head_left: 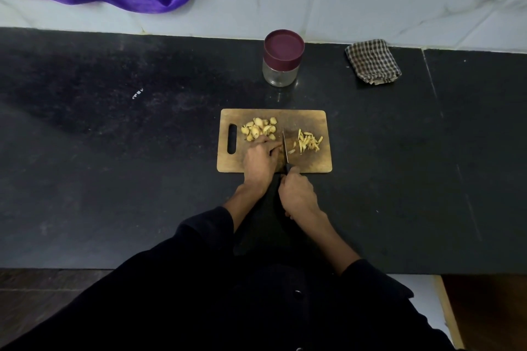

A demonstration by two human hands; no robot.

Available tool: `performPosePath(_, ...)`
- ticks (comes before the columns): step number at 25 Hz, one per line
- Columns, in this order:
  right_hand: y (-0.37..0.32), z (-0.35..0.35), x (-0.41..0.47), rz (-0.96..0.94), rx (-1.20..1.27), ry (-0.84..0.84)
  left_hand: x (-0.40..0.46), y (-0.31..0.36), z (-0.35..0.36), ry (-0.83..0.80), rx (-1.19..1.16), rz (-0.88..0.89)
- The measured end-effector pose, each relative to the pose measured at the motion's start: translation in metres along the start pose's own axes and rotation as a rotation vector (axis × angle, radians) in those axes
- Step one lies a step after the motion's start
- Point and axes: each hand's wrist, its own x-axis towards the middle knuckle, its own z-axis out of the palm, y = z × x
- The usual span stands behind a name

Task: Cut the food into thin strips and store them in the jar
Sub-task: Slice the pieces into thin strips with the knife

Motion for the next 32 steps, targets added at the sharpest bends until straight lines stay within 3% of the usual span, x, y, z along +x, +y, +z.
performPosePath(10, 0.013, -0.012, -0.008, 0.070, 0.044, -0.003, -0.001, 0.001, -0.001, 0.012, -0.007, -0.004)
performPosePath(15, 0.010, -0.013, -0.012, 0.006, 0.058, -0.021, -0.002, -0.003, -0.006, 0.017, -0.095, 0.053)
performPosePath(32, 0.002, -0.008, -0.004, -0.048, 0.039, -0.017, -0.002, -0.002, -0.002, -0.012, -0.033, 0.016)
